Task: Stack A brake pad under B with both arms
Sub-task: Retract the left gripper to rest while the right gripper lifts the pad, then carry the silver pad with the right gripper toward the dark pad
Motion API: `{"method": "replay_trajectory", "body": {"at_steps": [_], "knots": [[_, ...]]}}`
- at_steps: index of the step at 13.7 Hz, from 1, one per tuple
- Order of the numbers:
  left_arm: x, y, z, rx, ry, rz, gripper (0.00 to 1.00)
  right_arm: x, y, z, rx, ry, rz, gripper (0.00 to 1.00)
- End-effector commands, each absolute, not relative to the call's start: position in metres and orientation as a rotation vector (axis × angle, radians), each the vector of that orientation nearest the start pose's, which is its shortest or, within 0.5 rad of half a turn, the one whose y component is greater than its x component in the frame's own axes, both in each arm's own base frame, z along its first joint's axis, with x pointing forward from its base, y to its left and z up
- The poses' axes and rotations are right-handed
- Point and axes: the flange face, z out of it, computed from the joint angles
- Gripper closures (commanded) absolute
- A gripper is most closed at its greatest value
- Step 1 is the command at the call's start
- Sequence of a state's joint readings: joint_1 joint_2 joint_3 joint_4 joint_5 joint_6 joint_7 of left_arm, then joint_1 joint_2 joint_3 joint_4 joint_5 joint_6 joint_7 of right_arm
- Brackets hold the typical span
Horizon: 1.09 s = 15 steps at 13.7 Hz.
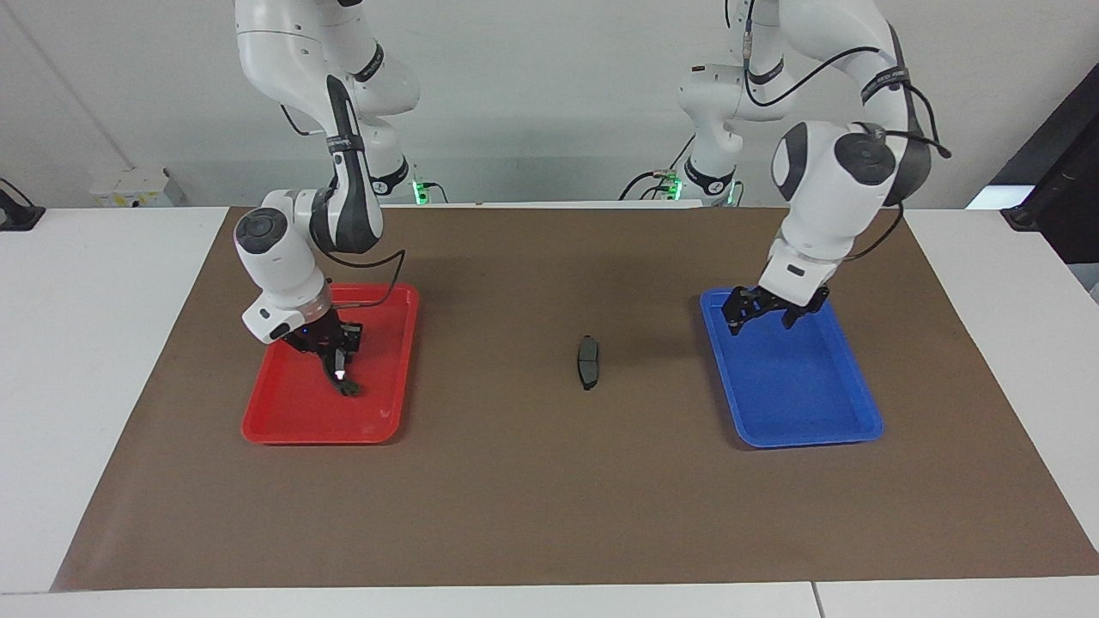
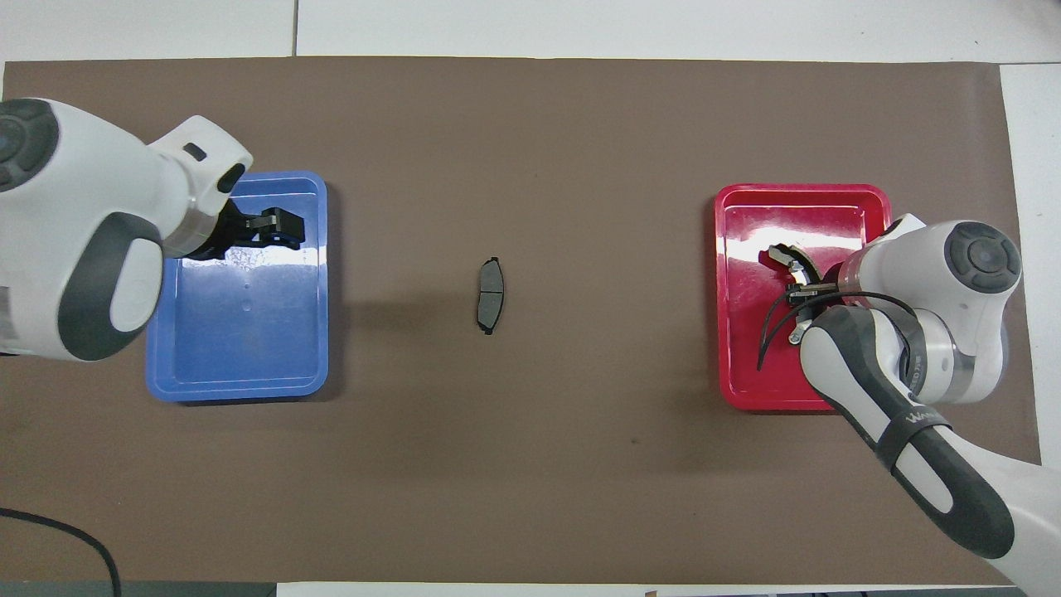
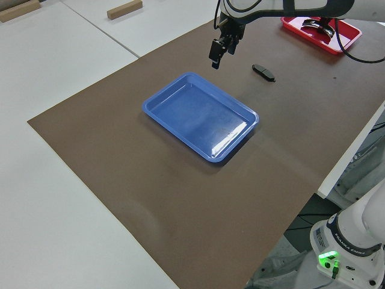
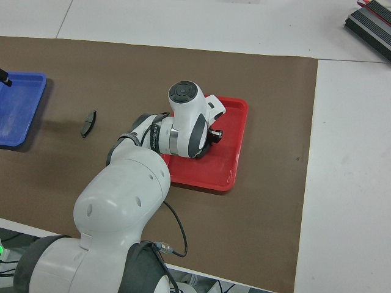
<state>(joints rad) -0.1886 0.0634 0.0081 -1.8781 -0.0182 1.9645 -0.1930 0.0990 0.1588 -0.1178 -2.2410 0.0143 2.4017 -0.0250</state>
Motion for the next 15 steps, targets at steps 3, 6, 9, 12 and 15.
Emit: {"method": "replay_trajectory", "body": {"at_steps": [3, 6, 9, 12, 15], "knots": [[0.554, -0.034, 0.547, -3.146, 0.013, 0.075, 0.01, 0.576, 0.023, 0.378, -3.132, 0.030, 0.037, 1.00], [0.554, -0.001, 0.593, -3.152, 0.070, 0.125, 0.01, 0.593, 0.090, 0.403, -3.106, 0.034, -0.013, 1.00], [0.546, 0.008, 0.605, -3.152, 0.085, 0.151, 0.01, 0.603, 0.156, 0.414, -3.105, 0.082, -0.018, 1.00], [0.539, 0.000, 0.597, -3.149, 0.099, 0.193, 0.01, 0.614, 0.251, 0.400, -3.102, 0.322, -0.013, 1.00], [0.539, 0.001, 0.600, -3.150, 0.099, 0.181, 0.01, 0.607, 0.312, 0.377, -3.068, 0.379, -0.021, 1.00]]}}
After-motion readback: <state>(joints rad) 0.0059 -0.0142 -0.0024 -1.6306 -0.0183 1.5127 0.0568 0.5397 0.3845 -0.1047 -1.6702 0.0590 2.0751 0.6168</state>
